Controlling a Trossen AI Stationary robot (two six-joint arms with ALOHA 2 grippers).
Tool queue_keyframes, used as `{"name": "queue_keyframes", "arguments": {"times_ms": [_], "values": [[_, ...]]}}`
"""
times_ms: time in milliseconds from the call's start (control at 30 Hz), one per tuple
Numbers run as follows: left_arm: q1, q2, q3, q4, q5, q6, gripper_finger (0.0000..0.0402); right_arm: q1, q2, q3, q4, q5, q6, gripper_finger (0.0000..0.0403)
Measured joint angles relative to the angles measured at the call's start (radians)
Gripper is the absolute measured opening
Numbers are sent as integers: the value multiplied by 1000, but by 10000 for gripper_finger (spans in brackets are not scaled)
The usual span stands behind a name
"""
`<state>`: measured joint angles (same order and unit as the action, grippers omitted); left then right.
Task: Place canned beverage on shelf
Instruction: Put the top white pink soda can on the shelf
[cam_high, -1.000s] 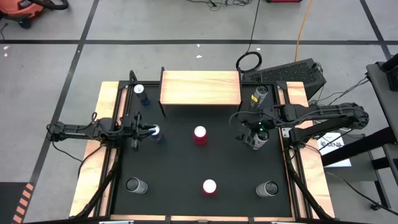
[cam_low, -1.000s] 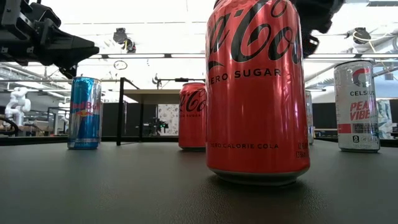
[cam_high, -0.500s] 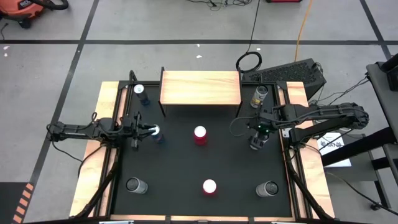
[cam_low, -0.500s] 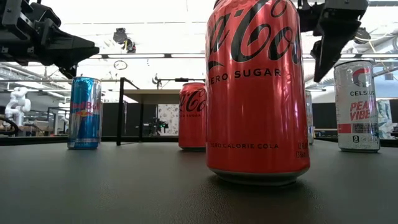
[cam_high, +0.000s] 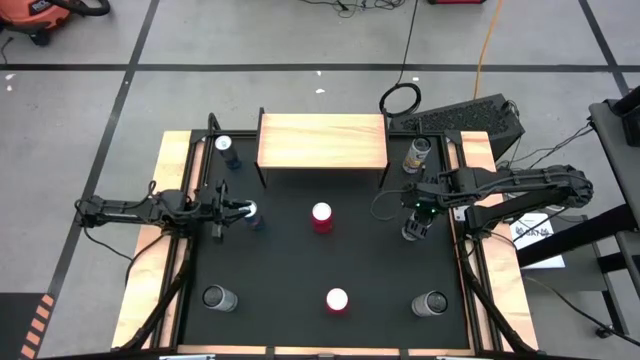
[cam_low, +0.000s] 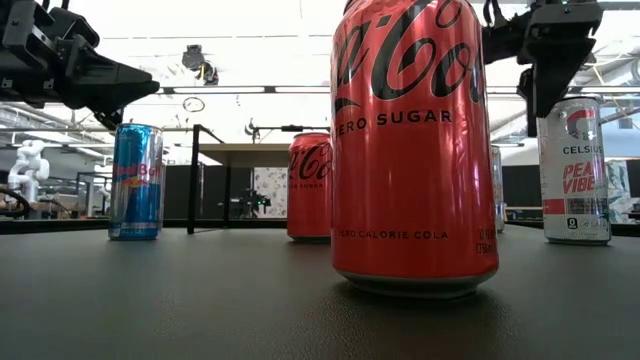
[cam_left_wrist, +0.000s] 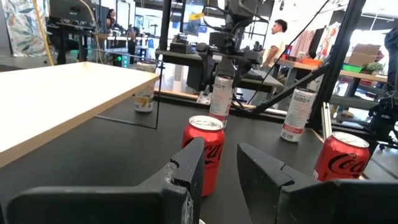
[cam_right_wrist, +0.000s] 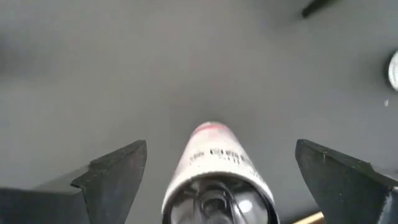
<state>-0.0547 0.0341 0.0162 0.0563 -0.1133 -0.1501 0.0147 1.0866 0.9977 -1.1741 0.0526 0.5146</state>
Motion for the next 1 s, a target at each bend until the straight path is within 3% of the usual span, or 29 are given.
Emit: {"name": "queue_keyframes", "arguments": {"times_ms": [533, 1000], "values": [[0, 0, 0, 1, 1, 0, 100, 0, 0, 0, -54, -110, 76, 396], [0, 0, 0, 1, 1, -1, 100, 0, 0, 0, -61, -108, 76, 396]]}}
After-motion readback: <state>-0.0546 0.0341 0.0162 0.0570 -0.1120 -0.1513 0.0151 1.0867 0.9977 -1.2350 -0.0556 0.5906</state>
